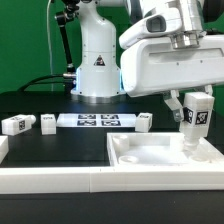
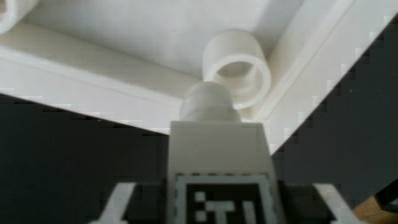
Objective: Assemble square table
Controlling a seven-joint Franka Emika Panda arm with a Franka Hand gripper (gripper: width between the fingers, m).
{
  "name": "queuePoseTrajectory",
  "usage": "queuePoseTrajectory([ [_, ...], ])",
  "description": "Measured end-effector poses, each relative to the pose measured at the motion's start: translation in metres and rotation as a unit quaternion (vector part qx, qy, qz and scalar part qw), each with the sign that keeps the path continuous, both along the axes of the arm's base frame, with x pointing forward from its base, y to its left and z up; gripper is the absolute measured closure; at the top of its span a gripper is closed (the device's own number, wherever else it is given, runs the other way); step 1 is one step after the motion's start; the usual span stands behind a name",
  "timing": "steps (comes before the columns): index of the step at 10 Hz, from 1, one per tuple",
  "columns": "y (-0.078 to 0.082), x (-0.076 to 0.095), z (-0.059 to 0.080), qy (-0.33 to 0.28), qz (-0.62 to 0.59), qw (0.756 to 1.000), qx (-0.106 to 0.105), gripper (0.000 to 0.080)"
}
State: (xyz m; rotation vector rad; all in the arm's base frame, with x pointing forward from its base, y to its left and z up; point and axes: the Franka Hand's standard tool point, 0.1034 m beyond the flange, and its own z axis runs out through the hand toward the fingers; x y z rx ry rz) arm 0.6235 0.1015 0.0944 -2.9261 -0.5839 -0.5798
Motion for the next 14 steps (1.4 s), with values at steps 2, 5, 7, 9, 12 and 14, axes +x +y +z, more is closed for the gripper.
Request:
queuePoseTrajectory([
  [2, 0.005, 0.002, -0.004, 0.002, 0.003, 1.0, 0.001, 0.0511],
  [5, 0.012, -0.002, -0.014, 0.009, 0.004, 1.0, 0.003, 0.0511],
  [7, 0.013, -0.004, -0.017, 0.012, 0.005, 1.0, 0.004, 0.0511],
  [9, 0.014, -0.003, -0.017, 0.011, 0.006, 1.0, 0.004, 0.0511],
  [12, 0.014, -0.002, -0.019, 0.007, 0.005, 1.0, 0.004, 0.0511],
  [14, 0.014, -0.004, -0.025, 0.012, 0.004, 1.0, 0.004, 0.0511],
])
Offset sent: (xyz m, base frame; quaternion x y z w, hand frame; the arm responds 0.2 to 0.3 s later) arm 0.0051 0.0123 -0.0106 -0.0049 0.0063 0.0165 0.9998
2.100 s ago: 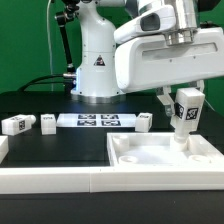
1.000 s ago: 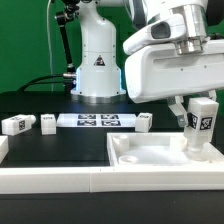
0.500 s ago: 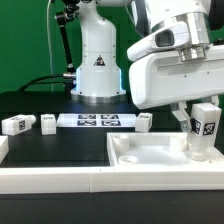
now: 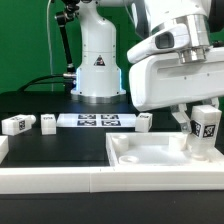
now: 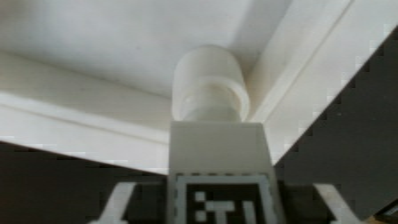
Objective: Assemble square table
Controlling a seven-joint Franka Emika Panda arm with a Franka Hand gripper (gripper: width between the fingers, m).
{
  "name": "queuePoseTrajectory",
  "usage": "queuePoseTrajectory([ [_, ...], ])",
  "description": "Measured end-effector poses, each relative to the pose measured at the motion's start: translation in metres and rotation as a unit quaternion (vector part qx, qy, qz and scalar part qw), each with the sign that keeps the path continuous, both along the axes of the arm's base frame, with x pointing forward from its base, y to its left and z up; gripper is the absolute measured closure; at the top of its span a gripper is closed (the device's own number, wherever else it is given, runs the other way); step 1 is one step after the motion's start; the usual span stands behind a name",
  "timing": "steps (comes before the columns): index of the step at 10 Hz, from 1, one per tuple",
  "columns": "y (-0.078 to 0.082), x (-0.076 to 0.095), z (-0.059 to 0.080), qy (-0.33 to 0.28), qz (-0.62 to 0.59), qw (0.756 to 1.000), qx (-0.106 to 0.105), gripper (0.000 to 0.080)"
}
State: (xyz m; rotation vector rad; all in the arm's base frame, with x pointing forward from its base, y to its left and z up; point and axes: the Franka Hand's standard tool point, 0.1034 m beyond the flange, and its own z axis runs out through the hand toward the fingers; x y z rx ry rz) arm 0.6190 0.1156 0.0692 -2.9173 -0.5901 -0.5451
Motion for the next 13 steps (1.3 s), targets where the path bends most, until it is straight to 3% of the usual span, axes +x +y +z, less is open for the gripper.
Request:
queuePoseTrajectory([
  [7, 0.0, -0.0039, -0.0095, -0.035, -0.007, 0.999, -0.003, 0.0511],
  [9, -0.0003, -0.0041, -0.01, -0.035, -0.007, 0.999, -0.003, 0.0226],
  [10, -0.0003, -0.0041, -0.0101, -0.035, -0.007, 0.999, -0.003, 0.0226],
  [11, -0.0004, -0.0041, -0.0102, -0.035, -0.007, 0.999, -0.003, 0.0165],
  [13, -0.0008, -0.0041, -0.0102, -0.035, -0.008, 0.999, -0.003, 0.0154],
])
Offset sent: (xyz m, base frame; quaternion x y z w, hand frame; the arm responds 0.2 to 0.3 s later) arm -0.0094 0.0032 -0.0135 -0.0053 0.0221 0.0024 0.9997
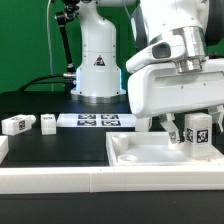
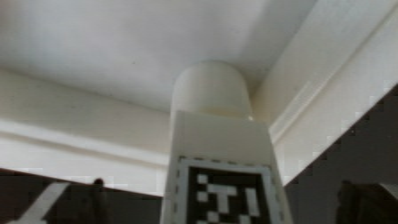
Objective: Assemble square table
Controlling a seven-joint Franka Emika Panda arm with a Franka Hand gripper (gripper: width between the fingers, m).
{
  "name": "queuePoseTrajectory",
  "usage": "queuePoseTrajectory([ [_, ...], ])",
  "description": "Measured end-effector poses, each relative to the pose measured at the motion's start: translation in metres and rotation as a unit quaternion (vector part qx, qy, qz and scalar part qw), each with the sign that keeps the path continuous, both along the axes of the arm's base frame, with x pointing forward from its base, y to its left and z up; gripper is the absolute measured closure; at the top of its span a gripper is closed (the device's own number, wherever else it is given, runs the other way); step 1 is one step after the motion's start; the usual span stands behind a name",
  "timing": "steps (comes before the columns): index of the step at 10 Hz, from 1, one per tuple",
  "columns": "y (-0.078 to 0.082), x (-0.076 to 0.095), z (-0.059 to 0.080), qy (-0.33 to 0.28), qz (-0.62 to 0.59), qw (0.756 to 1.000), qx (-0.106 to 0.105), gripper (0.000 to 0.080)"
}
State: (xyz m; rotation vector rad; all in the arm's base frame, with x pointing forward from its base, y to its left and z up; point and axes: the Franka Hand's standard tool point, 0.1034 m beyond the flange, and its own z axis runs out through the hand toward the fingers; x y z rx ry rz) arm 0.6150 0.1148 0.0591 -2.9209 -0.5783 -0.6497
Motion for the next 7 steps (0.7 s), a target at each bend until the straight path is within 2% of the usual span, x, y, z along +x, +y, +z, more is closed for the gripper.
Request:
queuePoseTrajectory([
  [4, -0.003, -0.002, 0.025, 0.008, 0.003, 1.0, -0.002, 0.015],
  [7, -0.001, -0.004, 0.022, 0.02, 0.003, 1.0, 0.0, 0.015],
])
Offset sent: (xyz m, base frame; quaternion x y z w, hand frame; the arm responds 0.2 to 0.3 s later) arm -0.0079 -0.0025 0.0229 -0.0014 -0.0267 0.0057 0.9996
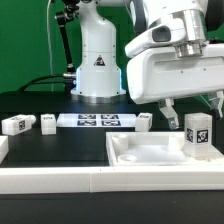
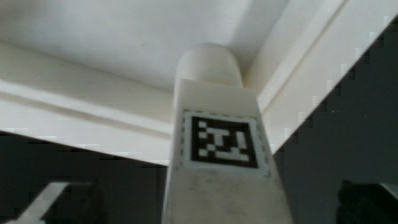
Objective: Assemble square table
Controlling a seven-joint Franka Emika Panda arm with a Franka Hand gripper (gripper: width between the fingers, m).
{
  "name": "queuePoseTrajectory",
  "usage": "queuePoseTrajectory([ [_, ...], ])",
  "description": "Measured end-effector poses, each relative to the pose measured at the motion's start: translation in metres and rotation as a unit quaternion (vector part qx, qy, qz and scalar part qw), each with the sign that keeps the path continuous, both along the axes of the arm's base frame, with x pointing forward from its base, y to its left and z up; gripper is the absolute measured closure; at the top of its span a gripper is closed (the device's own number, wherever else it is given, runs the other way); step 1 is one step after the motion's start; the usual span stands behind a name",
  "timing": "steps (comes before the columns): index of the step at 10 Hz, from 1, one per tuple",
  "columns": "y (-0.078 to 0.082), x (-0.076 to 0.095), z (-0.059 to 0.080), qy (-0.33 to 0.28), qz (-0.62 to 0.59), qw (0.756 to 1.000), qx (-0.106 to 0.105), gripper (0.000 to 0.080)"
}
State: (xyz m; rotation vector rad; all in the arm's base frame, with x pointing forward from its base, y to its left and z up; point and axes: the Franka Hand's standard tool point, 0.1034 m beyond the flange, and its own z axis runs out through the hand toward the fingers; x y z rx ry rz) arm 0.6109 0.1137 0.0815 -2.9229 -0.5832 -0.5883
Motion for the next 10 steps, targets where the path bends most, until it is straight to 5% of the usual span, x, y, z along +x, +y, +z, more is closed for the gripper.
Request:
queuePoseTrajectory([
  [5, 0.009, -0.006, -0.001, 0.17, 0.005, 0.985, -0.001, 0.015],
  [10, 0.005, 0.003, 0.001, 0.16, -0.012, 0.987, 0.001, 0.015],
])
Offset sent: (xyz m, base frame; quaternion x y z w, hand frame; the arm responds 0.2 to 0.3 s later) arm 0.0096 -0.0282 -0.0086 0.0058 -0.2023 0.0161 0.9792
